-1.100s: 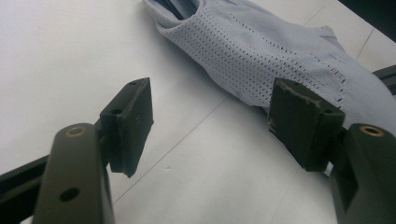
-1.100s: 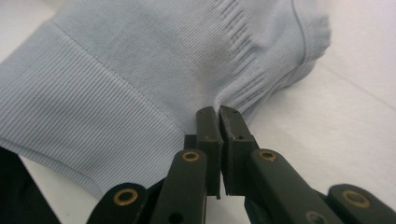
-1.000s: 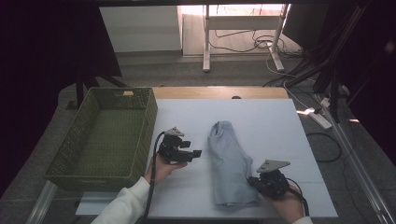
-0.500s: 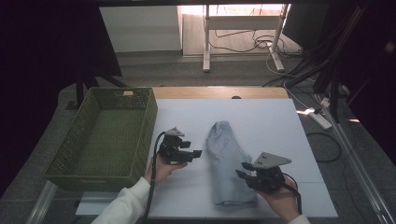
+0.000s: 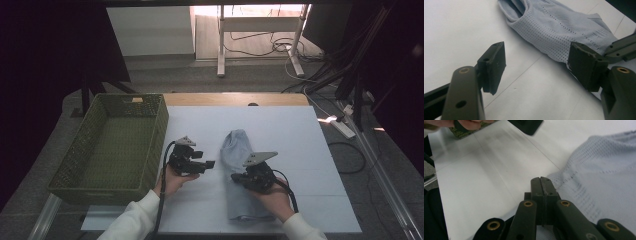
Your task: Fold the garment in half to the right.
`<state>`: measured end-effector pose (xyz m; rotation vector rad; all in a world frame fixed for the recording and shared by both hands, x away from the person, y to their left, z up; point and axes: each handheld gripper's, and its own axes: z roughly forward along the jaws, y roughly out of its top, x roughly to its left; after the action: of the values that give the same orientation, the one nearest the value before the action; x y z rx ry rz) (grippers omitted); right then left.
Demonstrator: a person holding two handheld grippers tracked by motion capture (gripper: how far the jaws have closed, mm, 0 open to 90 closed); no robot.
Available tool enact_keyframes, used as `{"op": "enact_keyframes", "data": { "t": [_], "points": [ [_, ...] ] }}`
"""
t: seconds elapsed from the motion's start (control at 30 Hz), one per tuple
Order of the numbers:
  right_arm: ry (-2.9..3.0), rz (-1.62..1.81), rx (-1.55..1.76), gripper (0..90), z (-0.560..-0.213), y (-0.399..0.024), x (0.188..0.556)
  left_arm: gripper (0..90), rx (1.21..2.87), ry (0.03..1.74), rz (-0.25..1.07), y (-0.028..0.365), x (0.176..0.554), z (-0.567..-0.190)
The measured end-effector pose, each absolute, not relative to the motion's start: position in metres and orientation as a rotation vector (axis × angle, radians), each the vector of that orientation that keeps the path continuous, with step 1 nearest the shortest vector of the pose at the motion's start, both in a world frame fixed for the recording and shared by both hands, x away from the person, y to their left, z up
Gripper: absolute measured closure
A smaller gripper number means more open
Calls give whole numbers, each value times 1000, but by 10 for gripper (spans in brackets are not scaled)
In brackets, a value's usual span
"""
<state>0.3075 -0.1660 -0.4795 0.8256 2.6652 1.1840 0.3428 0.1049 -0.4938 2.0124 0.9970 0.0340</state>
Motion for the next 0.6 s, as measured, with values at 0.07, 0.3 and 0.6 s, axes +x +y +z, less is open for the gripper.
{"op": "enact_keyframes", "data": {
  "t": [0.07,0.3,0.6],
  "points": [
    [2680,1185,848,895,-485,-170,309,314,2014,995,35,104,343,-493],
    [2707,1189,861,896,-503,-173,312,313,2025,988,33,102,343,-494],
    [2686,1229,849,898,-513,-175,312,313,2025,989,35,102,342,-494]
  ]
}}
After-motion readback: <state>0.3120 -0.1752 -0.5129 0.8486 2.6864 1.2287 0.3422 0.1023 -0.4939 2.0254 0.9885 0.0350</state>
